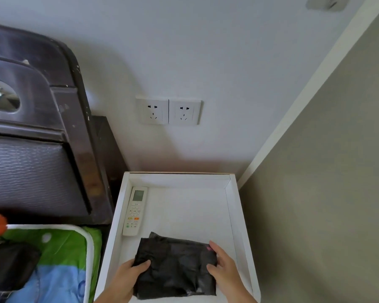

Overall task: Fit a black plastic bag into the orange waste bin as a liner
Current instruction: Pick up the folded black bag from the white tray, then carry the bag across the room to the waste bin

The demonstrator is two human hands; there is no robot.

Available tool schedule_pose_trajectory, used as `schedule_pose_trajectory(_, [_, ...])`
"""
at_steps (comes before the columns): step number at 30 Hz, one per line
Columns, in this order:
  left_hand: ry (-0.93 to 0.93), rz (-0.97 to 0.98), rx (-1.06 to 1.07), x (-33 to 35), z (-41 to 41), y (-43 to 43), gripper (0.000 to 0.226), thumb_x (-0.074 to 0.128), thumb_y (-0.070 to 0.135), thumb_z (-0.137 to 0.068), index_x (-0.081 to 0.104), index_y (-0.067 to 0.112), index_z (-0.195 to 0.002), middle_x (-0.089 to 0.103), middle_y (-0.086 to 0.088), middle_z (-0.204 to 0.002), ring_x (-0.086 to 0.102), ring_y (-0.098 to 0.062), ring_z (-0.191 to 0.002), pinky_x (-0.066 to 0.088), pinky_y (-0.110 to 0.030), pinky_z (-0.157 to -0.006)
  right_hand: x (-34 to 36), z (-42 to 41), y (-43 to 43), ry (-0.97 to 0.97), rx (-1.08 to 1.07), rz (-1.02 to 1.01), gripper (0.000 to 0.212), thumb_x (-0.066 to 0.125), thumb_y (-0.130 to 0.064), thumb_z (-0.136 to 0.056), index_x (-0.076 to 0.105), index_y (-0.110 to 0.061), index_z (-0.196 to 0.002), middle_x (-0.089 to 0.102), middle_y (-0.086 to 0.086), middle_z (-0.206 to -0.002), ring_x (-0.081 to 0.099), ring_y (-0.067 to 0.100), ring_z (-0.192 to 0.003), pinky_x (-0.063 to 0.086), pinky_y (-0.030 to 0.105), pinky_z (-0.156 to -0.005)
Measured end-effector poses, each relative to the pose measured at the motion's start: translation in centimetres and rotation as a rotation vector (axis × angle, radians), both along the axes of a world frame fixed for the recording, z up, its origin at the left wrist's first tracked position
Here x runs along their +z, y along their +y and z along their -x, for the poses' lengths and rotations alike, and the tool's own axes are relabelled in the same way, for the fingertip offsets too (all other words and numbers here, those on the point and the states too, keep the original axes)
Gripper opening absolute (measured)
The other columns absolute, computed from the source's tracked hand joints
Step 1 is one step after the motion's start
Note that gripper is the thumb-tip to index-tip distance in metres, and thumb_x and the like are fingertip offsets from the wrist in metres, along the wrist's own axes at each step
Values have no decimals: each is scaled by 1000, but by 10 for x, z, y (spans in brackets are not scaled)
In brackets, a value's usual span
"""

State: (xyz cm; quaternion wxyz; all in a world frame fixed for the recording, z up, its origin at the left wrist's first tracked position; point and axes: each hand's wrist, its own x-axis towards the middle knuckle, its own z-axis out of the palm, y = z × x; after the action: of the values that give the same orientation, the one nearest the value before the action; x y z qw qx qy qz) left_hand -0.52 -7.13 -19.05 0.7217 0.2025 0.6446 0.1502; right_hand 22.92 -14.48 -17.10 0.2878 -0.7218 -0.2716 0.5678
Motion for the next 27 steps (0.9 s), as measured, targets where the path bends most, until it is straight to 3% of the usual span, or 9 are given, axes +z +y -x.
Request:
schedule_pose_trajectory(3, [-110, -35, 16, 33, -3, 14, 35, 51, -8, -86, 51, -10, -121, 66, -19, -97, 60, -38, -92, 44, -47, -93, 41, -5, 12, -93, 9, -103, 49, 49, 4, -91, 46, -19, -133, 47, -2, -138, 41, 20, -133, 31, 34, -111])
schedule_pose_trajectory(7, [-293, -187, -52, 131, -9, 53, 41, 52, -17, -77, 56, -5, -117, 72, -24, -100, 67, -40, -92, 53, -46, -79, 157, -23, 37, -135, -76, -309, 49, 43, 14, -88, 71, -26, -94, 61, -3, -118, 57, 7, -111, 45, 15, -98])
schedule_pose_trajectory(10, [-471, -331, -145, 240, -24, 76, 45, 65, 1, -69, 61, 1, -114, 73, -21, -105, 70, -39, -93, 58, -44, -75, 281, -34, 48, -220, -106, -509, 61, 44, 13, -86, 75, -37, -73, 73, -19, -94, 64, -3, -98, 43, 0, -77])
schedule_pose_trajectory(12, [-553, -430, -178, 311, -39, 79, 42, 64, 16, -75, 62, 3, -115, 71, -21, -111, 69, -39, -98, 55, -45, -83, 372, -35, 42, -317, -59, -635, 56, 47, 4, -86, 74, -43, -77, 72, -23, -93, 64, -4, -96, 44, 1, -74])
schedule_pose_trajectory(14, [-583, -545, -185, 379, -55, 75, 37, 58, 20, -84, 61, 2, -116, 72, -21, -108, 71, -36, -92, 59, -43, -75, 462, -29, 19, -443, -48, -764, 47, 52, -4, -86, 73, -46, -79, 73, -14, -98, 65, -1, -95, 48, 6, -78])
schedule_pose_trajectory(18, [-713, -813, -366, 530, -70, 38, 36, 61, 22, -74, 70, 2, -102, 77, -14, -98, 74, -28, -82, 61, -29, -59, 612, -7, -72, -668, -204, -1050, 20, 59, -20, -88, 76, -30, -86, 72, 3, -97, 67, 10, -92, 52, 24, -86])
schedule_pose_trajectory(22, [-908, -1044, -509, 658, -69, -32, 33, 60, 22, -74, 73, 11, -102, 76, -10, -102, 73, -26, -90, 61, -39, -68, 715, 34, -205, -886, -415, -1304, 21, 61, -30, -86, 77, -17, -87, 70, 8, -90, 68, 15, -83, 54, 23, -72])
schedule_pose_trajectory(24, [-1049, -1149, -536, 701, -72, -79, 28, 50, 14, -83, 73, 9, -98, 79, -3, -86, 75, -19, -76, 61, -35, -60, 749, 63, -278, -1037, -513, -1400, 23, 59, -31, -85, 76, -16, -89, 70, 8, -85, 67, 16, -80, 53, 21, -69])
schedule_pose_trajectory(27, [-1247, -1310, -633, 740, -79, -176, 63, 31, 4, -93, 78, 23, -58, 73, 15, -56, 68, 4, -51, 53, -13, -41, 781, 107, -391, -1233, -650, -1468, 32, 56, -45, -82, 77, -22, -89, 73, -6, -73, 68, 6, -72, 52, 16, -69])
